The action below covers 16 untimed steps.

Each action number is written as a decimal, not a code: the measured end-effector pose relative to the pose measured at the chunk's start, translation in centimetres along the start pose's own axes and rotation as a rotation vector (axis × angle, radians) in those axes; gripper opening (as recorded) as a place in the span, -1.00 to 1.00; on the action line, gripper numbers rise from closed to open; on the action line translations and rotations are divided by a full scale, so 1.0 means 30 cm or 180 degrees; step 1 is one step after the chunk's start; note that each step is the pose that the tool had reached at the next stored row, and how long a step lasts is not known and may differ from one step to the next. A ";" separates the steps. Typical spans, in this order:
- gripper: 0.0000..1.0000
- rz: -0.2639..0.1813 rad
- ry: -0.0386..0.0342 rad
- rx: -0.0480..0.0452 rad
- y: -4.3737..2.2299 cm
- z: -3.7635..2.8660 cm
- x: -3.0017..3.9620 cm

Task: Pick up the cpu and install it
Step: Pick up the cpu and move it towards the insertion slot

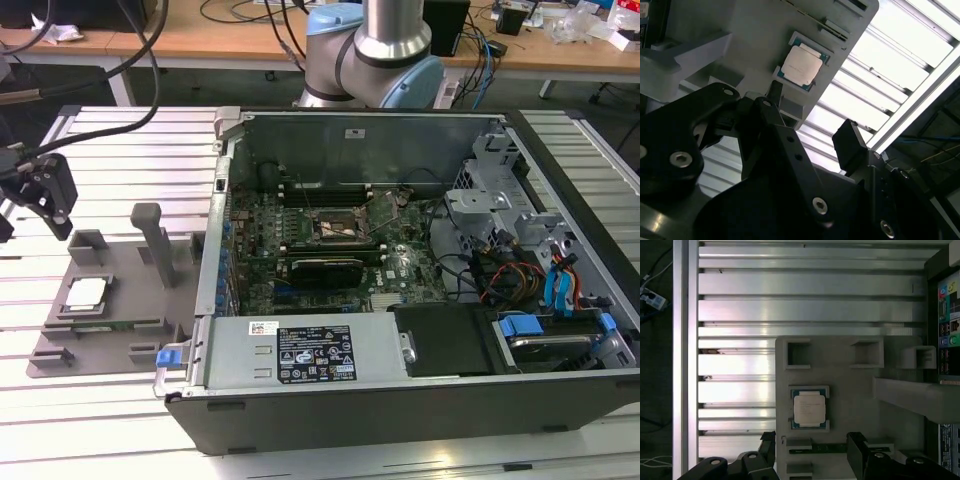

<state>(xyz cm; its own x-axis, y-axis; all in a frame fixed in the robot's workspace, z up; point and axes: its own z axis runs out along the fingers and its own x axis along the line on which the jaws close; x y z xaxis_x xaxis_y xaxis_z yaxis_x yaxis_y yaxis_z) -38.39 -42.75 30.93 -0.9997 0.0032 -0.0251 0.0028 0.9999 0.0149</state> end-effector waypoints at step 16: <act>0.36 0.0000 0.0000 0.0000 -0.001 0.062 0.002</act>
<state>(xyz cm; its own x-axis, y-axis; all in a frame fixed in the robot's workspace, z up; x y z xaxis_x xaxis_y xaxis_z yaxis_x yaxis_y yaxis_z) -38.39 -42.75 29.06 -0.9997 0.0032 -0.0252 0.0028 0.9999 0.0149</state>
